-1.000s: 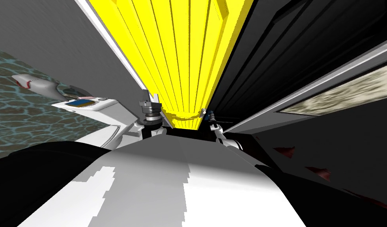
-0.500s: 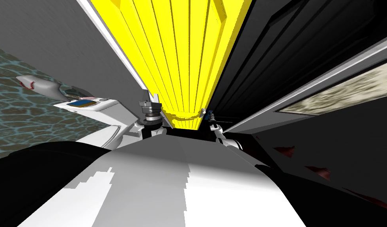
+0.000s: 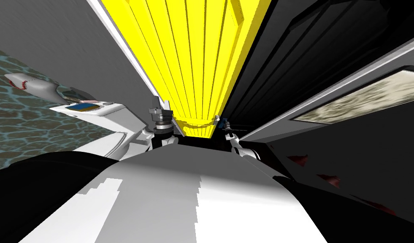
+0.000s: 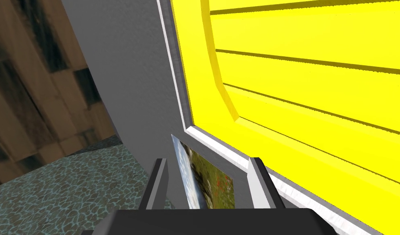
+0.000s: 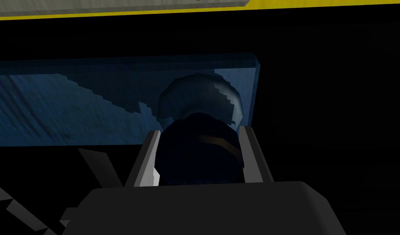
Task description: Pull the door open
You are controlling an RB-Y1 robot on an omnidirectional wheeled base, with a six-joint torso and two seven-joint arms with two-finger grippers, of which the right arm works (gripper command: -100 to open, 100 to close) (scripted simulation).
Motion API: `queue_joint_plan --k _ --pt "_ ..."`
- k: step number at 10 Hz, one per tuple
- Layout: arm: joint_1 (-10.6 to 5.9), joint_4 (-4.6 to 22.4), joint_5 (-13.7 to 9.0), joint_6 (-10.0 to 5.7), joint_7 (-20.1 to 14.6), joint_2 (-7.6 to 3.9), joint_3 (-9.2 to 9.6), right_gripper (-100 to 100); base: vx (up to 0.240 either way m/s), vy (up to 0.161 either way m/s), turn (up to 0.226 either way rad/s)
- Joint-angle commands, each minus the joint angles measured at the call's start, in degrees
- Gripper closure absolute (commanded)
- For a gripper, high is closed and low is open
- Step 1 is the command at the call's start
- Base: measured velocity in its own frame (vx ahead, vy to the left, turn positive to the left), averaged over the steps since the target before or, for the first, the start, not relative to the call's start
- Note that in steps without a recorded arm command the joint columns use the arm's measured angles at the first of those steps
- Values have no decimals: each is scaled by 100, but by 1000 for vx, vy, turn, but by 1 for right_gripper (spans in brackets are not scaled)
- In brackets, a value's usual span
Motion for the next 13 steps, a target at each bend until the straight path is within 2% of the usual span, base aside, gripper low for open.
queue_joint_plan --k 1,2,4,5,13 --pt "183 -209 -4 185 -18 -63 -32 100 -91 -67 -15" --pt "183 -209 -4 185 -18 -63 -32 100 -54 -7 -20" --pt "261 -174 -9 194 -55 -180 -66 100 -115 -69 -127" --pt "207 -238 52 200 -129 -104 39 -100 -146 -72 37" --pt "98 -356 339 54 -577 -40 452 -100 -190 -46 56"
